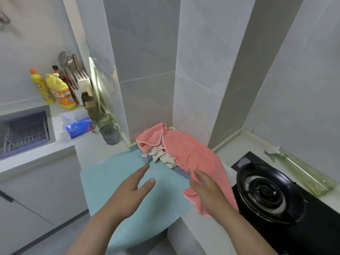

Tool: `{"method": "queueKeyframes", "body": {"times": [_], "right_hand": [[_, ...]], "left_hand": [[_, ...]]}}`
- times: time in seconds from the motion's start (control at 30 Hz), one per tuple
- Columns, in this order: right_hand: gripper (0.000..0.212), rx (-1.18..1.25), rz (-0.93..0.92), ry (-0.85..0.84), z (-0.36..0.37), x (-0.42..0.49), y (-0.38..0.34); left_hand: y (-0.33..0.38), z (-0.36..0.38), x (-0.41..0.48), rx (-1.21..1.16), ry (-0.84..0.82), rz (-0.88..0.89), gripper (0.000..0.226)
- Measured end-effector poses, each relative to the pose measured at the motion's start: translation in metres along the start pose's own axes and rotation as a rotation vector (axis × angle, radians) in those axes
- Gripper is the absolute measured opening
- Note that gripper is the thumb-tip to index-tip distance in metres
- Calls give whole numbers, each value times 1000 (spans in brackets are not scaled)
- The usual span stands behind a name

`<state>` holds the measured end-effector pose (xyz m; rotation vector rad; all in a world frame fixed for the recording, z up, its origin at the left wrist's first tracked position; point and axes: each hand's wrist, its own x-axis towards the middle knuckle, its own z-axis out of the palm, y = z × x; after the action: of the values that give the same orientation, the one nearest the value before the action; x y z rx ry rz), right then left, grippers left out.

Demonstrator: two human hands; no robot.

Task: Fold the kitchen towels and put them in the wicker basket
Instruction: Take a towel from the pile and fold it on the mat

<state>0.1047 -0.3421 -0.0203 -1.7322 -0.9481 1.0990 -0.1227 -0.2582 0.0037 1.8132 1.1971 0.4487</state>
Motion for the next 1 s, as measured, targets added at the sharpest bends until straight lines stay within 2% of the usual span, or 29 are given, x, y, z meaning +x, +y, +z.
{"method": "queueKeyframes", "body": {"times": [0.03,0.13,0.33,0.43,0.53,0.6,0.67,0.73,0.83,0.9,1.0], "right_hand": [[31,-2,7,-8,-1,3,-4],[45,-13,53,8,-1,16,-15],[51,-138,95,165,10,65,-16],[48,-229,111,222,25,93,-12],[44,-234,162,252,46,115,-16],[35,-161,222,298,59,133,-20],[22,-205,264,352,67,153,-19],[12,-360,282,368,72,174,-13],[22,-532,275,379,78,195,-2],[20,-639,232,361,81,202,5],[18,-709,193,346,84,209,20]], "left_hand": [[1,-1,8,-23,-6,-7,62],[2,-6,36,-81,-59,-4,57],[-14,-20,98,-133,-201,23,53],[-26,-36,127,-175,-288,26,56],[-47,-55,155,-186,-341,22,81],[-63,-69,169,-189,-391,8,81],[-79,-81,180,-178,-438,4,82],[-91,-88,190,-166,-458,8,74],[-105,-88,202,-157,-486,19,59],[-115,-80,209,-140,-515,48,36],[-124,-63,222,-154,-544,80,30]]}}
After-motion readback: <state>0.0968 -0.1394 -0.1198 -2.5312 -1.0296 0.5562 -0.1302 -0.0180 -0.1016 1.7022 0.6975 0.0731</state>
